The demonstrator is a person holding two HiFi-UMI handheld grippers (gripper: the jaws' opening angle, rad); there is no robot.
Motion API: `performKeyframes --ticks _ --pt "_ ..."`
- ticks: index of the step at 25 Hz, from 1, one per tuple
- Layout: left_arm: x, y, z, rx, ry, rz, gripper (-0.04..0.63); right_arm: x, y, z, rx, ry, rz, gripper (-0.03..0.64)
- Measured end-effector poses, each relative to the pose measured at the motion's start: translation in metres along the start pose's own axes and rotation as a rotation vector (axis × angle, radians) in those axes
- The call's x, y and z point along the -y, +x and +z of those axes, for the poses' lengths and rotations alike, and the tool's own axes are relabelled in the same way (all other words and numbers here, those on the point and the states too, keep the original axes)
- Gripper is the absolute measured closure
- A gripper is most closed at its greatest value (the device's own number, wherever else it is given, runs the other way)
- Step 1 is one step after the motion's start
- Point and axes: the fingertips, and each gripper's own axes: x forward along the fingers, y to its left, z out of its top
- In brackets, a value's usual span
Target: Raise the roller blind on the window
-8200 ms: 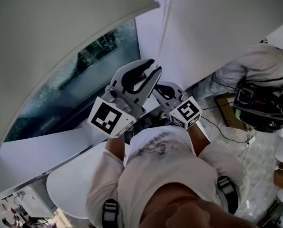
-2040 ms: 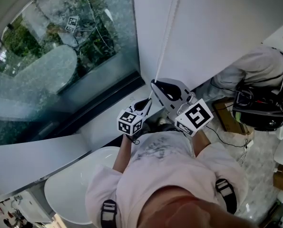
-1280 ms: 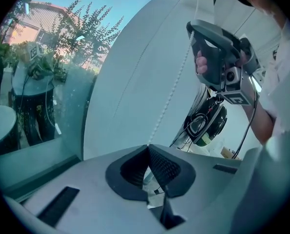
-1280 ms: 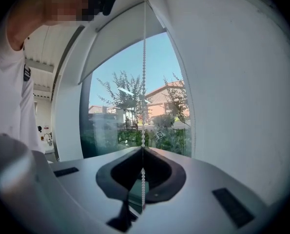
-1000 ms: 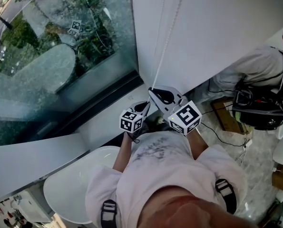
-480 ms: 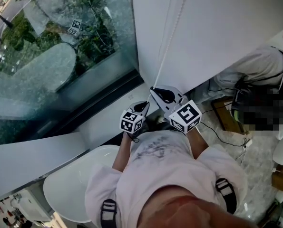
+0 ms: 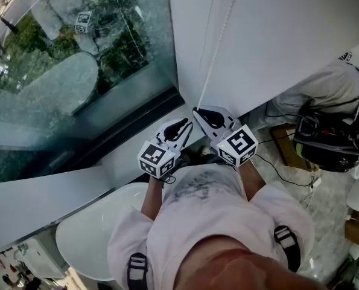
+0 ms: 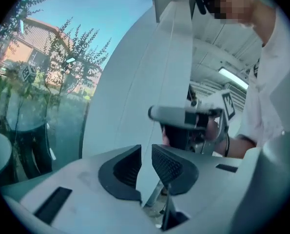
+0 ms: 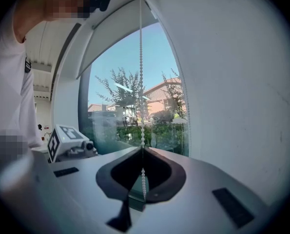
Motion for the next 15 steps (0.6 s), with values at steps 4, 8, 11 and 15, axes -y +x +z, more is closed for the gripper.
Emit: performKeyframes --ticks 4,8,11,15 --pt "0.017 -0.019 0.076 0.128 0.09 -0.04 0.543 -0.003 0.001 0.001 0.003 0.0 0.004 0.555" --pt "0.034 -0.025 0.141 0.224 0.19 -0.076 0.543 -0.004 0.002 0.0 0.007 0.001 0.009 0.555" --pt "0.045 -0.024 0.181 0.277 0.259 -0.099 0.543 -0.004 0.002 0.001 0.006 0.001 0.012 0.555" --pt "0.058 -0.012 0.217 0.289 0.278 -0.127 0.538 -0.002 0.002 0.0 0.004 -0.001 0.015 0.555"
